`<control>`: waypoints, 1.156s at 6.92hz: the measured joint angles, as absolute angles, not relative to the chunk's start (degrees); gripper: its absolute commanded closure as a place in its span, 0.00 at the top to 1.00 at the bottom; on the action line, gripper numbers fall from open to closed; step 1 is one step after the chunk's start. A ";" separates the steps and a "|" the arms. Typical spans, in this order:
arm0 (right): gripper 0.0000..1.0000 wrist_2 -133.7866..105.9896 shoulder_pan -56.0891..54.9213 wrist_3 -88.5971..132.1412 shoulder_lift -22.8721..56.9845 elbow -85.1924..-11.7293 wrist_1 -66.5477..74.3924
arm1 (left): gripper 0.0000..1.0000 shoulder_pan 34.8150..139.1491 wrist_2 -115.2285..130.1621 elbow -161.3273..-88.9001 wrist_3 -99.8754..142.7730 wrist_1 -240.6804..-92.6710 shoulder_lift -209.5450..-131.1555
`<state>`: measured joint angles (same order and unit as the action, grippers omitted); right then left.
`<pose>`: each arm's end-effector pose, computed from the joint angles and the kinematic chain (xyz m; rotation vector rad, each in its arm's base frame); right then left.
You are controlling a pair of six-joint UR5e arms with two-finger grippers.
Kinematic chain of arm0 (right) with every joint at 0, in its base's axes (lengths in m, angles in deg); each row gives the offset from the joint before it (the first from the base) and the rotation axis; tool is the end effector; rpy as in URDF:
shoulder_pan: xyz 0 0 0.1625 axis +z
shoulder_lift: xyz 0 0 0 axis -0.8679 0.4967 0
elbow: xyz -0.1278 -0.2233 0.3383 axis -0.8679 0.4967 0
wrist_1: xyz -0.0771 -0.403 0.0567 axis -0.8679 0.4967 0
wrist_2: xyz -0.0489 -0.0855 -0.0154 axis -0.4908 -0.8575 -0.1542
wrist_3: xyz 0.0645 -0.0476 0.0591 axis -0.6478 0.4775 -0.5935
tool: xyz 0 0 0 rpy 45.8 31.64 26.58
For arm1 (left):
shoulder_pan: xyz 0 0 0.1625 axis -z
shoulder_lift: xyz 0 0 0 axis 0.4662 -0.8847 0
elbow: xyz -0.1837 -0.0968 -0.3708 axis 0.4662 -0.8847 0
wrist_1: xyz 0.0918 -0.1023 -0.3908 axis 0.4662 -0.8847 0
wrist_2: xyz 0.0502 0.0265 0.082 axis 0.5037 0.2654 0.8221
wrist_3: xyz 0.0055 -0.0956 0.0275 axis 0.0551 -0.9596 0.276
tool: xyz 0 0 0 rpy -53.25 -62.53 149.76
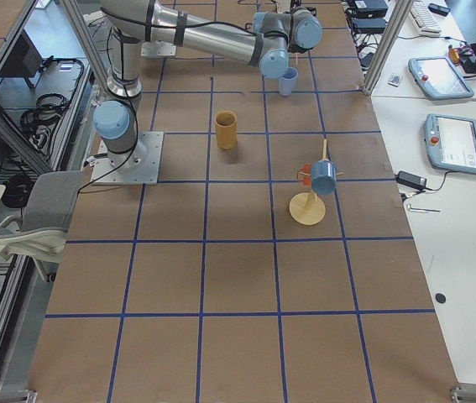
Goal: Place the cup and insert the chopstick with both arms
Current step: 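Move the chopstick over the blue cup and lower it inside with the right gripper, then open the right gripper to release the chopstick into the blue cup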
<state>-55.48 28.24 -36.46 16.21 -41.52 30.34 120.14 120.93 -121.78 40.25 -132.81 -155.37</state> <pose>0.2108 -0.6310 0.4062 1.2758 1.5465 0.9132 -0.1517 -0.5289 0.4809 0.1714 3.0985 -0.1438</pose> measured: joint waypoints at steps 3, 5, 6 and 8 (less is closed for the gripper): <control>0.00 -54.77 28.40 -36.69 13.79 -42.06 29.70 | 1.00 119.90 120.93 -121.85 40.48 -132.98 -155.10; 0.12 -54.72 28.57 -37.43 13.57 -43.34 29.54 | 1.00 119.86 120.90 -121.86 40.48 -133.01 -155.07; 0.86 -54.76 28.73 -37.97 13.58 -43.93 29.73 | 1.00 119.83 120.90 -121.85 40.49 -132.96 -155.07; 1.00 -54.96 29.14 -38.38 13.63 -44.25 30.52 | 1.00 119.81 120.89 -121.76 40.49 -132.87 -155.06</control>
